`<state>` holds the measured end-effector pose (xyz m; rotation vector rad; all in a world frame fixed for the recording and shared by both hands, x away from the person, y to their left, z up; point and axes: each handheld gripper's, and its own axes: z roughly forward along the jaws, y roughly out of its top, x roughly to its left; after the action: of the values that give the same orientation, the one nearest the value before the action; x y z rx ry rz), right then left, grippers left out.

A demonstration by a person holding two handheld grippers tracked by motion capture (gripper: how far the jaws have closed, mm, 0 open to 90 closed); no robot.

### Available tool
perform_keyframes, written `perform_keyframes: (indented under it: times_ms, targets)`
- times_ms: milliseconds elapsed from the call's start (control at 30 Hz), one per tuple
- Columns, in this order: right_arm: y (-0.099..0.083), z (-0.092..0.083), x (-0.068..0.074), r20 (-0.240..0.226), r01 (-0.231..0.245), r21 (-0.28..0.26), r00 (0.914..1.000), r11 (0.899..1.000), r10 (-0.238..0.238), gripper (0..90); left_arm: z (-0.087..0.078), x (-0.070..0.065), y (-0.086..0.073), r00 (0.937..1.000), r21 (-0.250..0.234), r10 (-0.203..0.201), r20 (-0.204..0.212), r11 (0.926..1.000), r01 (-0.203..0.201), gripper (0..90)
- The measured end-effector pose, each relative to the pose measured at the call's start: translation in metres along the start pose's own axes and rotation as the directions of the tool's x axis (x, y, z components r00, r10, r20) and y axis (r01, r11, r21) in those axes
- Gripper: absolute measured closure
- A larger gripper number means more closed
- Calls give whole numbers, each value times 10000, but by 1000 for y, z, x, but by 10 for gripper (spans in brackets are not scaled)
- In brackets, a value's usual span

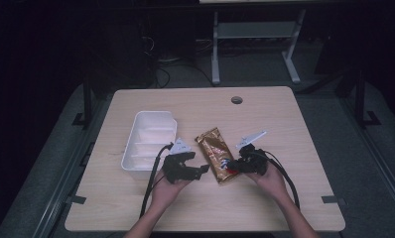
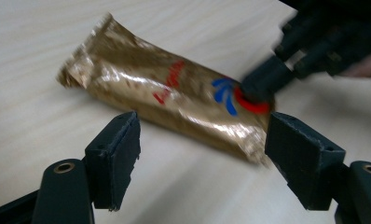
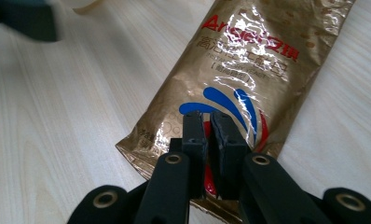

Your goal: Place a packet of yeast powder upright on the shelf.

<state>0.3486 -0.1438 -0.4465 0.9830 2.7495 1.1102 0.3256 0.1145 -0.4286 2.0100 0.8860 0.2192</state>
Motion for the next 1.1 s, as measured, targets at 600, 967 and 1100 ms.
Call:
perform_keyframes:
  times_ms: [600,967,1100]
  targets:
    - [-7,2,6,557,588,-290,9968,9978,-571,868,69,49,34,9741,537,-1710,-1477,9821,1806,222]
    - [-7,2,6,587,648,-285,9963,9975,-630,868,72,52,39,9518,-102,-2383,-1932,9705,2409,228]
    - [-7,2,5,482,575,-315,9973,9978,-560,867,65,54,41,9463,-417,-2460,-2096,9692,2427,224]
